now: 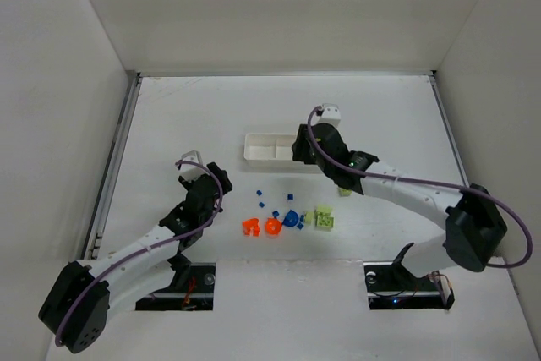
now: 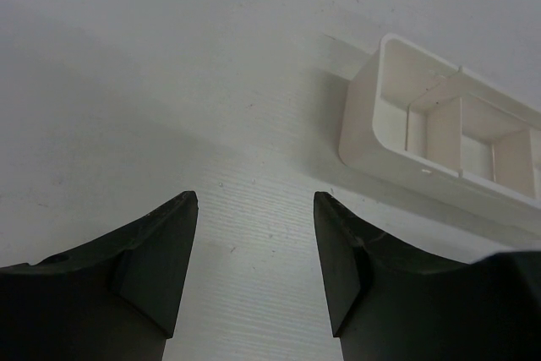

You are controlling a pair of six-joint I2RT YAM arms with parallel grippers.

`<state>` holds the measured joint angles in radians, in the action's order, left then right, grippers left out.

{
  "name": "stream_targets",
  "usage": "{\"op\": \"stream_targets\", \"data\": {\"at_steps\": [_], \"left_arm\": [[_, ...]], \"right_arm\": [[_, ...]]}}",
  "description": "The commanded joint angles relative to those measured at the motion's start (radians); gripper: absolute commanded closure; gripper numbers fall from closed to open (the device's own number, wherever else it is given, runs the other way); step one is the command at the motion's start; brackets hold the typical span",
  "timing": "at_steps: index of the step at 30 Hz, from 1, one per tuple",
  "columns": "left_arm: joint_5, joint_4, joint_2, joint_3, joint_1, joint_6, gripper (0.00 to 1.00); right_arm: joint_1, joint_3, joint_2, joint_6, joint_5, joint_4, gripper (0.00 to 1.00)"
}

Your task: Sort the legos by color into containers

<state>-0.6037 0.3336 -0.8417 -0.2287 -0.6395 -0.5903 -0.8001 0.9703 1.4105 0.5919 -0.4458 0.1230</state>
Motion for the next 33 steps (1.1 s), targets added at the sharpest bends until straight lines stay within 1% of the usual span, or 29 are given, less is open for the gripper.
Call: {"op": "stream_targets", "data": {"at_steps": [1,5,7,10,14,17,18,20,23,25,27,29,31,33], "left_arm": [[-0.004,0.048,0.001,0.008,-0.002,0.010,0.45],[-0.004,0.048,-0.002,0.008,-0.005,0.012,0.45],[-0.004,0.048,-0.002,0.008,-0.005,0.012,0.45],[-0.004,0.048,-0.005,0.008,-0.005,0.012,0.45],[-0.001,0.050,-0.017,0.003,-0.007,0.010,0.45],[-0.001,0.058,-0.027,0.003,-0.009,0.012,0.45],[-0.001,0.058,-0.027,0.003,-0.009,0.012,0.45],[-0.001,0.058,-0.022,0.003,-0.009,0.012,0.45],[-0.001,0.058,-0.020,0.005,-0.005,0.012,0.45],[-0.001,0.058,-0.026,0.003,-0.009,0.012,0.45],[-0.001,0.058,-0.028,0.003,-0.009,0.012,0.45],[-0.001,0.058,-0.028,0.003,-0.009,0.012,0.45],[-0.001,0.058,-0.023,0.005,-0.009,0.012,0.45],[-0.001,0.058,-0.020,0.005,-0.009,0.012,0.45]], "right_arm": [[-0.007,0.172,0.165,-0.102,0.032,-0.098,0.53],[0.000,0.306,0.312,-0.139,0.036,-0.109,0.52],[0.005,0.346,0.369,-0.147,0.026,-0.103,0.52],[0.014,0.335,0.387,-0.136,0.009,-0.118,0.52],[0.031,0.323,0.410,-0.124,0.006,-0.129,0.47],[0.034,0.318,0.427,-0.121,-0.007,-0.129,0.41],[0.034,0.315,0.429,-0.116,-0.011,-0.128,0.37],[0.035,0.309,0.432,-0.115,-0.019,-0.126,0.35],[0.037,0.285,0.429,-0.103,-0.024,-0.126,0.30],[0.039,0.266,0.421,-0.093,-0.025,-0.131,0.24],[0.039,0.251,0.394,-0.090,-0.031,-0.132,0.22],[0.036,0.232,0.358,-0.096,-0.047,-0.140,0.22],[0.040,0.165,0.268,-0.101,-0.100,-0.157,0.22],[0.063,0.069,0.171,-0.098,-0.145,-0.167,0.27]]}}
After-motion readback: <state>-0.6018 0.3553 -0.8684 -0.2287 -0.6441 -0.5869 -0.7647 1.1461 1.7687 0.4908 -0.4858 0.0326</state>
